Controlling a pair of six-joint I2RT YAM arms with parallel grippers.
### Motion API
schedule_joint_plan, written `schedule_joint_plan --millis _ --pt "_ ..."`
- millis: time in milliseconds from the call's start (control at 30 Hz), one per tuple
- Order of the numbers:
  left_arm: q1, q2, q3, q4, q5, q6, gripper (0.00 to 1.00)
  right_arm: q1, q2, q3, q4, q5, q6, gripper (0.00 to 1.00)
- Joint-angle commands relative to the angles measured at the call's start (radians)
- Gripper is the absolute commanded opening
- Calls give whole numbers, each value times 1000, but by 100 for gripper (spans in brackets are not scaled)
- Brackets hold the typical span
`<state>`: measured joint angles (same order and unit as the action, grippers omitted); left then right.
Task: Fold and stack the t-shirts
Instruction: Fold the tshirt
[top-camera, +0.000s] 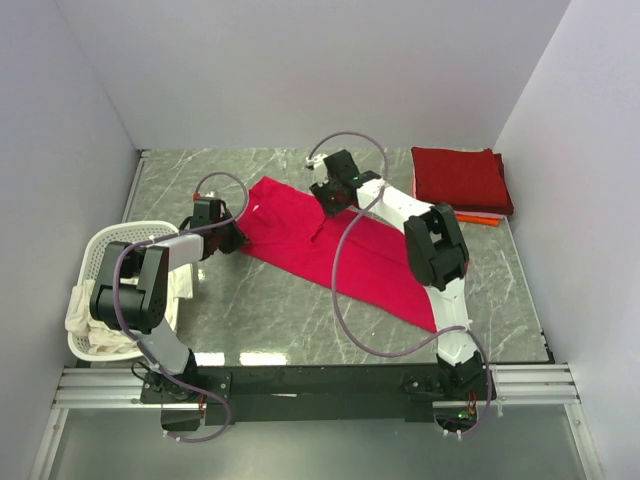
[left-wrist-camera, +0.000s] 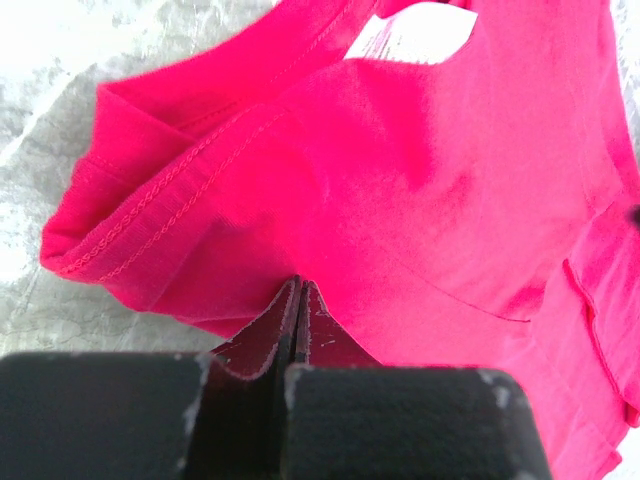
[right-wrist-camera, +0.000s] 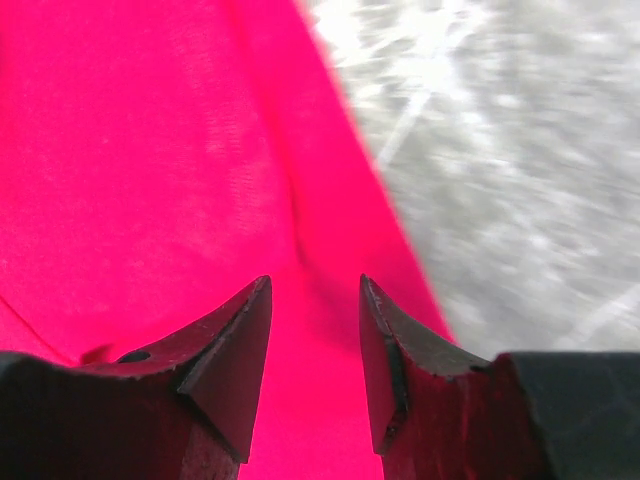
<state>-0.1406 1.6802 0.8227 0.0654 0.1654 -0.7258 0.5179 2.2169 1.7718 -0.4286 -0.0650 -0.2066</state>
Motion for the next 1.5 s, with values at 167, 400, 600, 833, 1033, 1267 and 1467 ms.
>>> schedule_joint_plan --millis 167,400,600,833,1033,1267,1467 --pt "13 42 105 -41 -36 17 1 -107 -169 -28 -41 -93 -83 47" --pt "48 225 283 -162 -32 43 1 -116 -432 -241 -64 -335 -316 48" --pt "110 413 562 -318 -1 77 1 -117 -641 -394 -79 -487 -465 48" --pt "138 688 1059 -545 28 129 1 -76 -756 -578 -266 -705 -801 64" --pt "138 904 1439 -653 111 89 4 -24 -839 -741 -194 -595 -886 88" --pt "138 657 1284 -508 100 192 40 -102 -858 -758 -260 -602 -994 87" --pt "138 218 977 -348 22 299 54 134 -827 -844 -217 -476 -879 84"
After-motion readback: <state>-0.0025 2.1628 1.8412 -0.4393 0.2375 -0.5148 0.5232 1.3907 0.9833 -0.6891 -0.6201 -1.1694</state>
